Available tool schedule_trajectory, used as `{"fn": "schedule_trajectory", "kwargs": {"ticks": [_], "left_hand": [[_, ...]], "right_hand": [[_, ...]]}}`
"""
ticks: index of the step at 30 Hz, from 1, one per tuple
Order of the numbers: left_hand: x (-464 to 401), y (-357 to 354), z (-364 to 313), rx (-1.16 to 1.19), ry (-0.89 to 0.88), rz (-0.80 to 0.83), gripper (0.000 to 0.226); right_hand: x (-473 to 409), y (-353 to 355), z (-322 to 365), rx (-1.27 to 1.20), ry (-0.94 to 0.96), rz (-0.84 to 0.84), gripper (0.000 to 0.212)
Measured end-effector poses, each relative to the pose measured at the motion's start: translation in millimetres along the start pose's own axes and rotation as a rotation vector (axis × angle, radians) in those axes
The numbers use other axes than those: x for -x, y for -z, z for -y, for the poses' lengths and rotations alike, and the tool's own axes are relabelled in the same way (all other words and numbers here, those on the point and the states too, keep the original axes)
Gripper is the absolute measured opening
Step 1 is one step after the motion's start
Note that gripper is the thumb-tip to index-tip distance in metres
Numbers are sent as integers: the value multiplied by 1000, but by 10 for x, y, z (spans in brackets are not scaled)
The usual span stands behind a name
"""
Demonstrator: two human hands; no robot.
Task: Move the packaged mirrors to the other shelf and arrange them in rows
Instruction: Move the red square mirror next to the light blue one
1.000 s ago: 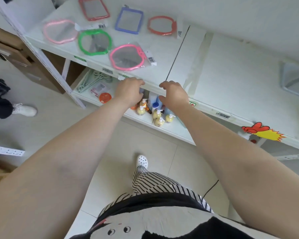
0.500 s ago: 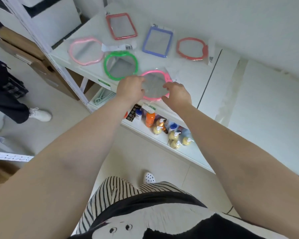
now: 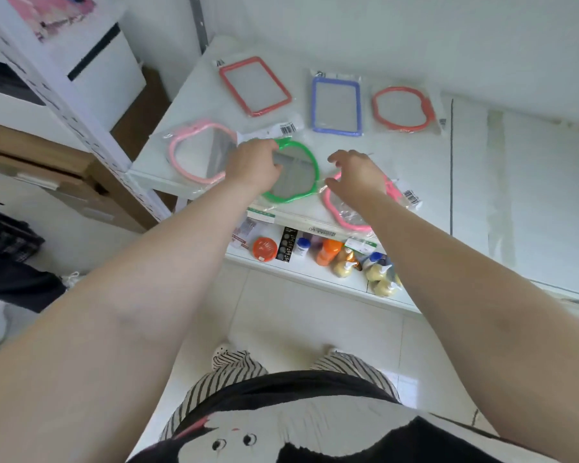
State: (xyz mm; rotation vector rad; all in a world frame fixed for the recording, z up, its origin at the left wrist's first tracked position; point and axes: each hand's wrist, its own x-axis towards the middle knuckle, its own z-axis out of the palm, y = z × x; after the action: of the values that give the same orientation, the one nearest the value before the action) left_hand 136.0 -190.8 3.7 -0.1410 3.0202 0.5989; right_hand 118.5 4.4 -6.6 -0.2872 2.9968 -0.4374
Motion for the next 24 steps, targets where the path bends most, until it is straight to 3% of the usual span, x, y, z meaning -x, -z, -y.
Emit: {"fn": "schedule_trajectory", "kwargs": {"ticks": [9,24], "left_hand": [[-492,412,657,-8,-28,-5,36],[-1535,203,1094,193,45,10,36]], "right_hand": [[-546,-41,793,-18,-70,5,45],[-1962,-235,971,14,-69,76,47]]}}
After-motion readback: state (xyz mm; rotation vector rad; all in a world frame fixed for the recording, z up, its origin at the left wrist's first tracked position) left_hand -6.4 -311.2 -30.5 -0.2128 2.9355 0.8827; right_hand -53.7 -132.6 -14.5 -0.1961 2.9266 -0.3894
